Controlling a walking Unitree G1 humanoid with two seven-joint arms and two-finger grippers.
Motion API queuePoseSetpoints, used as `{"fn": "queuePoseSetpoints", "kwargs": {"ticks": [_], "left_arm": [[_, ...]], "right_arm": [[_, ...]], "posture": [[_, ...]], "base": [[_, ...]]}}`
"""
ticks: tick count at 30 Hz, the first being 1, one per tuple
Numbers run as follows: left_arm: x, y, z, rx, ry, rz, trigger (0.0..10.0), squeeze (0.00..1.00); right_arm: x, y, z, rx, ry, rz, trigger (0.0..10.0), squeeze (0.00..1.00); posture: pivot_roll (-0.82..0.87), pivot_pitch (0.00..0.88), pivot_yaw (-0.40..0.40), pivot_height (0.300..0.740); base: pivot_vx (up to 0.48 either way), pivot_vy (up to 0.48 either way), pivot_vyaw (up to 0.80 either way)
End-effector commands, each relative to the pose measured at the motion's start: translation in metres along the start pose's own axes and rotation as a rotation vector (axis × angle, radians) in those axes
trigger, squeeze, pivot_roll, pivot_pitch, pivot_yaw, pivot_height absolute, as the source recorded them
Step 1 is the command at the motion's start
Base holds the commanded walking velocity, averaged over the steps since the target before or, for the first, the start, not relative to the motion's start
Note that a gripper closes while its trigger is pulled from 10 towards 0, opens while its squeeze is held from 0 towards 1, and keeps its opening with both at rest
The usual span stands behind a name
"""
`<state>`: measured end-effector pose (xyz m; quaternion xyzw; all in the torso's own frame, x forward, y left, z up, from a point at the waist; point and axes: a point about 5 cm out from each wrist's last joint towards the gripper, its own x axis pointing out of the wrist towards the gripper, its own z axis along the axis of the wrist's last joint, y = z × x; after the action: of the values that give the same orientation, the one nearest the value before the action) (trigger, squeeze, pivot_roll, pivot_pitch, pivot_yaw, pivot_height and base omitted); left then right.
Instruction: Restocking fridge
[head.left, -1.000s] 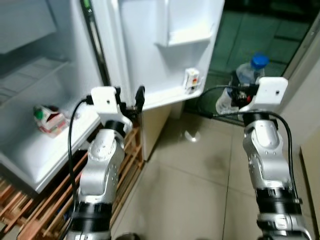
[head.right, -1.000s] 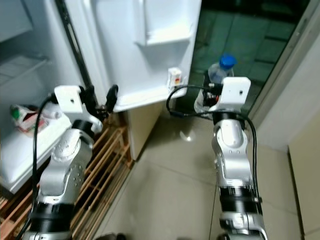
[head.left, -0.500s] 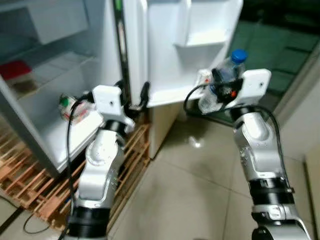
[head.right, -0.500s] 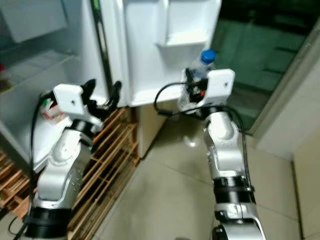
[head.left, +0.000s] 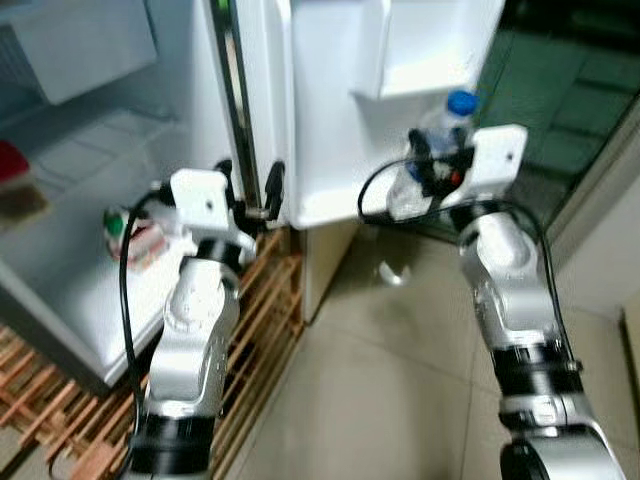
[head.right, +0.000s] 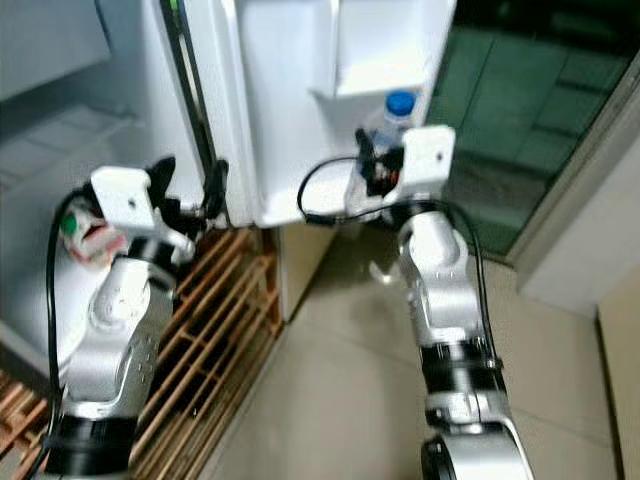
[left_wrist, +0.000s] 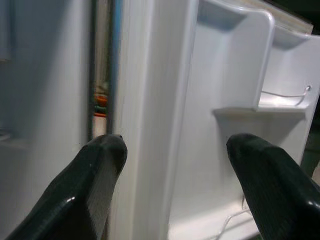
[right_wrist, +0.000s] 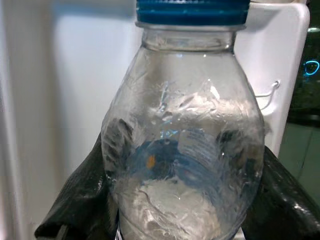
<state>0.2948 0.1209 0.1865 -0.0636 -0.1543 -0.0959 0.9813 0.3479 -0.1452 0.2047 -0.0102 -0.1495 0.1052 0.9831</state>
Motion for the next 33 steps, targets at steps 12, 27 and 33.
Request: {"fn": "queuePoseSetpoints", "kwargs": {"ticks": [12, 27, 33], "left_arm": [[0.012, -0.016, 0.006, 0.096, -0.019, -0.041, 10.0, 0.00], [0.011, -0.018, 0.009, 0.060, -0.015, -0.038, 10.0, 0.00], [0.011, -0.018, 0.009, 0.052, -0.014, -0.036, 10.0, 0.00]], "right_arm": [[0.006, -0.013, 0.010, -0.002, -0.038, -0.039, 10.0, 0.00], [0.009, -0.006, 0.008, -0.015, -0.036, -0.013, 10.0, 0.00], [0.010, -0.006, 0.008, -0.019, -0.035, -0.015, 10.0, 0.00]], "posture": [[-0.07, 0.000, -0.020, 0.740], [-0.07, 0.000, -0.015, 0.740], [-0.06, 0.000, -0.019, 0.740]], "base": [[0.080, 0.000, 0.33], [0.181, -0.221, 0.51], [0.062, -0.051, 0.11]]}}
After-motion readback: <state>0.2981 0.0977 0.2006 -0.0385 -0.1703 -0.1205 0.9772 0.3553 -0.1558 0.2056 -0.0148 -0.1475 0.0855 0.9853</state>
